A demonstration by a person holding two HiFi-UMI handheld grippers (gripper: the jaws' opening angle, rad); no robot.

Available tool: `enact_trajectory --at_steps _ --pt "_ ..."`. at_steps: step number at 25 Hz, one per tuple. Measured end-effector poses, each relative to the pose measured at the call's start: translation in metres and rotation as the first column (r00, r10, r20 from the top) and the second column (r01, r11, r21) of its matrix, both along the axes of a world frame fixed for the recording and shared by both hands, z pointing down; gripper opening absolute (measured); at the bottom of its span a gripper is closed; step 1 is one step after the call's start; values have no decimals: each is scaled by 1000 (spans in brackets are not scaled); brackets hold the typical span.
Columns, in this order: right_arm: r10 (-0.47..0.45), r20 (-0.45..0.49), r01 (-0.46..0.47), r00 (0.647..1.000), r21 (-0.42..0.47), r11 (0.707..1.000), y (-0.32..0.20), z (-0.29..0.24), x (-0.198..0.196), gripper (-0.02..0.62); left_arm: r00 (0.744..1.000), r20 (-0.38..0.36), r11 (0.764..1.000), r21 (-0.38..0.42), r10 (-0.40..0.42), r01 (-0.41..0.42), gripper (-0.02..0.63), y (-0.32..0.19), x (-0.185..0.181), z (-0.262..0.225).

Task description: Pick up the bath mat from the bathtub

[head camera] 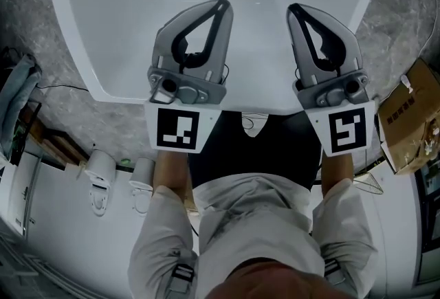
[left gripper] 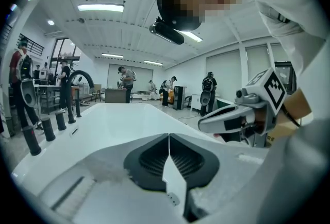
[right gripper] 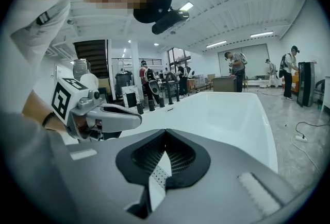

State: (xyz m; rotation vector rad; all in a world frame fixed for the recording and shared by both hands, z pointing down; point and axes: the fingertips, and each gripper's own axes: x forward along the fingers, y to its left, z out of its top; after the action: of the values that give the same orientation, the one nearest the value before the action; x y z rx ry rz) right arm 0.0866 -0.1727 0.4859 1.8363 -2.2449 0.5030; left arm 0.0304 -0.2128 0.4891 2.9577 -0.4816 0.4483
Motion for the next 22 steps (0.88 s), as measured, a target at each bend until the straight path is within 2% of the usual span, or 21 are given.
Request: enact_trajectory --at_steps 8,15,22 --pt "-10 8 10 1000 -40 999 -19 37 9 3 997 61 999 -1 51 -51 12 -13 14 47" --pt "-31 17 32 999 -91 995 -30 74 13 3 991 94 995 -13 100 -99 45 -27 30 87" --pt "-46 25 49 999 -113 992 -43 101 13 3 981 137 989 -71 137 -129 83 -35 37 132"
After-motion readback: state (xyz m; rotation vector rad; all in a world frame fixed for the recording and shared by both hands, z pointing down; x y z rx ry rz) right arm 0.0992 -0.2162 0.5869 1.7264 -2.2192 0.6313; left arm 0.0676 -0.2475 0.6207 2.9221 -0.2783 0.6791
